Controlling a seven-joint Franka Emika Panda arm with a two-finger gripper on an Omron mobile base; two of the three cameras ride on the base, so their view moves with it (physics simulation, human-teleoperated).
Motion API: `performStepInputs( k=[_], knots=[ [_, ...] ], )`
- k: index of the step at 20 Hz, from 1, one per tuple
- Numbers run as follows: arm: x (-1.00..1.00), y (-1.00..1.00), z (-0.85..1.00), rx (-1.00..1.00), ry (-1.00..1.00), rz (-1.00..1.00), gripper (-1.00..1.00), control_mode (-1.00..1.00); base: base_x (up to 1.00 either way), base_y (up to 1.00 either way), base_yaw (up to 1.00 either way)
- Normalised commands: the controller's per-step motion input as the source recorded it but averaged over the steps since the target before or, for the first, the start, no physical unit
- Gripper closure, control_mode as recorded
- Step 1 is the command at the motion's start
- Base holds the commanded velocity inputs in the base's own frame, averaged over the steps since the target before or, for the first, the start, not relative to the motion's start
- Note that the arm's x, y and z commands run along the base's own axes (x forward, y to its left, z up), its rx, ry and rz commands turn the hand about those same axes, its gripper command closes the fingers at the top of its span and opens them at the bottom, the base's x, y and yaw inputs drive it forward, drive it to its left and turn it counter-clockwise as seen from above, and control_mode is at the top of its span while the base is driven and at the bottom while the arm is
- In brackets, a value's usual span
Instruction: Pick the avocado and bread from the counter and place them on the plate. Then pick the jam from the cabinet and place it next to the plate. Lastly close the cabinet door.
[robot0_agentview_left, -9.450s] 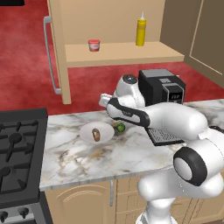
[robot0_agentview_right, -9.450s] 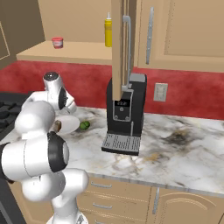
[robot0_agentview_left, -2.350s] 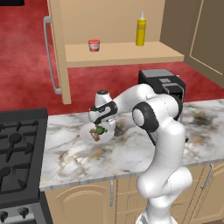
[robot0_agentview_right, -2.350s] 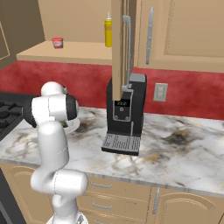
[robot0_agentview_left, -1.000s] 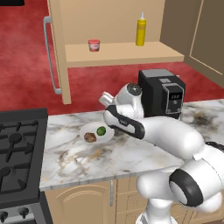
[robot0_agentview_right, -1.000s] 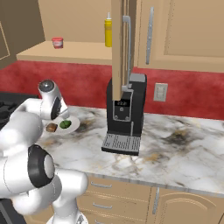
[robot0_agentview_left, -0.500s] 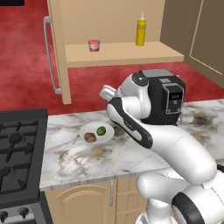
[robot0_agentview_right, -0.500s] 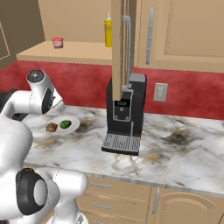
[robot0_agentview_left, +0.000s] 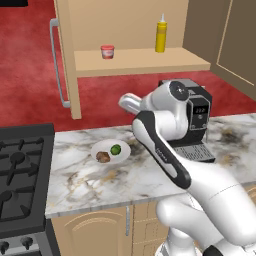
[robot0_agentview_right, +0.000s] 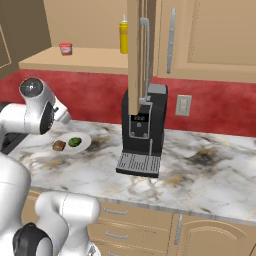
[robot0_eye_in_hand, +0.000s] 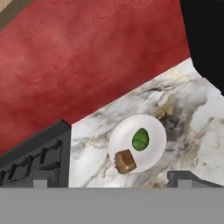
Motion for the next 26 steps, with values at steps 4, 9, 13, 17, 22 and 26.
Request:
performStepInputs(
  k=[4,9,13,17,22,26],
  knots=[
    [-0.18,0.0,0.46,-0.11,-0.1,0.02,-1.0,-1.0,0.0,0.0,0.0],
    [-0.1,-0.1,0.4,-0.06,-0.02,0.0,-1.0,-1.0,0.0,0.0,0.0],
    [-0.05,-0.09,0.5,-0.08,0.0,0.06,-1.0,-1.0,0.0,0.0,0.0],
    [0.0,-0.01,0.42,-0.14,0.0,0.12,-1.0,-1.0,0.0,0.0,0.0],
    [0.0,0.0,0.41,-0.18,0.0,0.16,-1.0,-1.0,0.0,0.0,0.0],
    [0.0,0.0,0.48,-0.15,-0.05,0.16,-1.0,-1.0,0.0,0.0,0.0]
  ],
)
